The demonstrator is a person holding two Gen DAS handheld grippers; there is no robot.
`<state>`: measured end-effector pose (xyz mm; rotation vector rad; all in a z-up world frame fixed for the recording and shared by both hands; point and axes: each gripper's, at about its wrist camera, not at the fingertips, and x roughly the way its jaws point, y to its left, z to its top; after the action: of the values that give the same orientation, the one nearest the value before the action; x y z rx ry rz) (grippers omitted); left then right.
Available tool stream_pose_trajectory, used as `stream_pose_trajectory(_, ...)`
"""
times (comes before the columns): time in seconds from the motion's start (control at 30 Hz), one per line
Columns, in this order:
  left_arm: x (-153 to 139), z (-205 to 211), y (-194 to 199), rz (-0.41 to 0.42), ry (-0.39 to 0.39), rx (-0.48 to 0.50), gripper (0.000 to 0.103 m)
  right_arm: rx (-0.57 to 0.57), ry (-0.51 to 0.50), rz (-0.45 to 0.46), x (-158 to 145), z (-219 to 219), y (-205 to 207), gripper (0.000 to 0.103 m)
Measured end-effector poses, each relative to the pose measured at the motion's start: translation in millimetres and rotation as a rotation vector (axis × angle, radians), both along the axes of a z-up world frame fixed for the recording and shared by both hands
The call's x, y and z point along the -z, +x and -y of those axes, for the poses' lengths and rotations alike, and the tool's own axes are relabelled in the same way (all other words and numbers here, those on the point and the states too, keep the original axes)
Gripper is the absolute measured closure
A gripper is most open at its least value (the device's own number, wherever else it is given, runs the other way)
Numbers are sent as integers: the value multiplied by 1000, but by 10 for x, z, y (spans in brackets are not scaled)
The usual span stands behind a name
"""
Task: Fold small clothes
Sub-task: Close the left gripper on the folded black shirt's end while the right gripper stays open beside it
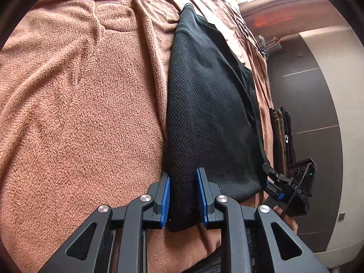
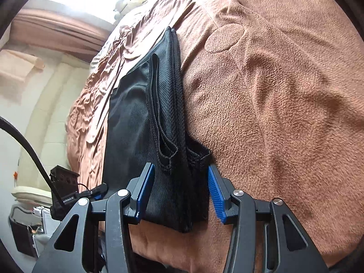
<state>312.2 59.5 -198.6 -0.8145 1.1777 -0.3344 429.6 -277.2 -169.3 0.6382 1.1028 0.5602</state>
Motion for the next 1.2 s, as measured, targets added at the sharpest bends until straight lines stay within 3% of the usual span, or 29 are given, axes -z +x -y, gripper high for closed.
stream_pose_trajectory(0.03,-8,-1,-7,2,6,1,86,5,6,-3,4,7,3,60)
stream_pose_trajectory(0.17,-28,-65,-40,10,-9,17,95,-1,-6,-13,12,8,-25,84)
stream_pose_trajectory(0.37,-155,-118,-91,39,-7,30,97,11,22,-24,4,38,-127,95)
stream_pose_trajectory(1.0,-282,-447,-663,31,17,65,97,-112,8,-22,-38,-354,-289,96)
stream_pose_trajectory(1.2,-281,-430,-735,34,44,90,96,-160,-46,1,-82,-430,-237,95)
